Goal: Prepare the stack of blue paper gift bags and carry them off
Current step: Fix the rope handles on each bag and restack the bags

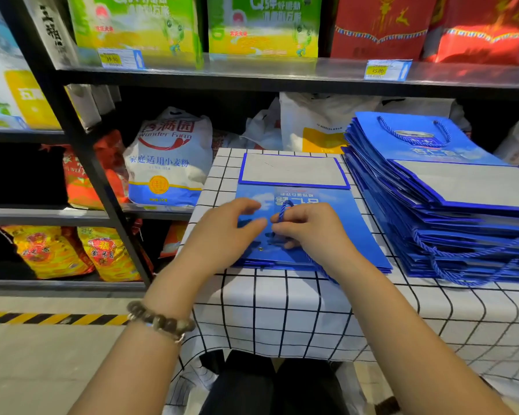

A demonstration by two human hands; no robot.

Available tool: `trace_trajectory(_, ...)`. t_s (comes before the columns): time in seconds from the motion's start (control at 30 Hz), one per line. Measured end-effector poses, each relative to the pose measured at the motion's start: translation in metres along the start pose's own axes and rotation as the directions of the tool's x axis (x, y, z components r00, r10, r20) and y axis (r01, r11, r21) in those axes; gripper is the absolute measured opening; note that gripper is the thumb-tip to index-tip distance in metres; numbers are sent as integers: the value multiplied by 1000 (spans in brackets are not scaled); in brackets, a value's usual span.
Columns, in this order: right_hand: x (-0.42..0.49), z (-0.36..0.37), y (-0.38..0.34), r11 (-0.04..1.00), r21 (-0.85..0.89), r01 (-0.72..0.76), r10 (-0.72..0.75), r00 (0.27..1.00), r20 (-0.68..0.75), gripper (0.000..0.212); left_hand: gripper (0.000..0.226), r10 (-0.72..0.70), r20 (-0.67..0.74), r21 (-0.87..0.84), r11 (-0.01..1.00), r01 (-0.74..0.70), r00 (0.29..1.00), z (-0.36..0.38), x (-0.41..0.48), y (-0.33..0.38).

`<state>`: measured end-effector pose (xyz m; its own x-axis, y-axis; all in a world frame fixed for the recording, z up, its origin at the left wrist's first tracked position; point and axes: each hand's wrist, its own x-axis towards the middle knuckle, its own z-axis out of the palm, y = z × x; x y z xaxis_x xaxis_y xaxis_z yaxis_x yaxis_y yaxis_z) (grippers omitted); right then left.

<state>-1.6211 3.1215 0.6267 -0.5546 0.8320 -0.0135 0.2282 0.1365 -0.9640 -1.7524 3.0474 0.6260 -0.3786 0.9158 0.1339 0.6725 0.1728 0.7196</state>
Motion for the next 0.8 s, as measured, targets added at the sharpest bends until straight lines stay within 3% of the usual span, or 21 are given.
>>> trace_trajectory(0.1, 3, 2, 1, 994, -111, 11, -7, 999, 35, 19, 49, 4, 176, 236, 971, -46, 984, -6, -17, -14)
trace_trajectory(0.17, 4, 6, 0, 990, -142, 16, -6, 998, 67, 17, 56, 2, 209, 267, 962, -59, 978, -6, -22, -18)
trace_trajectory(0.27, 6, 11, 1, 978, -203, 39, -14, 992, 123, 19, 55, 6, 189, 274, 960, -58, 982, -11, -22, -19)
trace_trajectory(0.43, 10, 6, 2, 956, -287, 66, -5, 978, 208, 14, 29, 43, 136, 302, 950, -82, 990, -15, -22, -14)
trace_trajectory(0.57, 11, 5, 2, 941, -327, 89, -13, 973, 230, 18, 43, 58, 173, 354, 928, -117, 983, -18, -24, -10)
trace_trajectory(0.8, 11, 5, -4, 907, -399, 134, -18, 959, 282, 19, 35, 272, 114, 541, 789, -290, 955, -19, -26, -14)
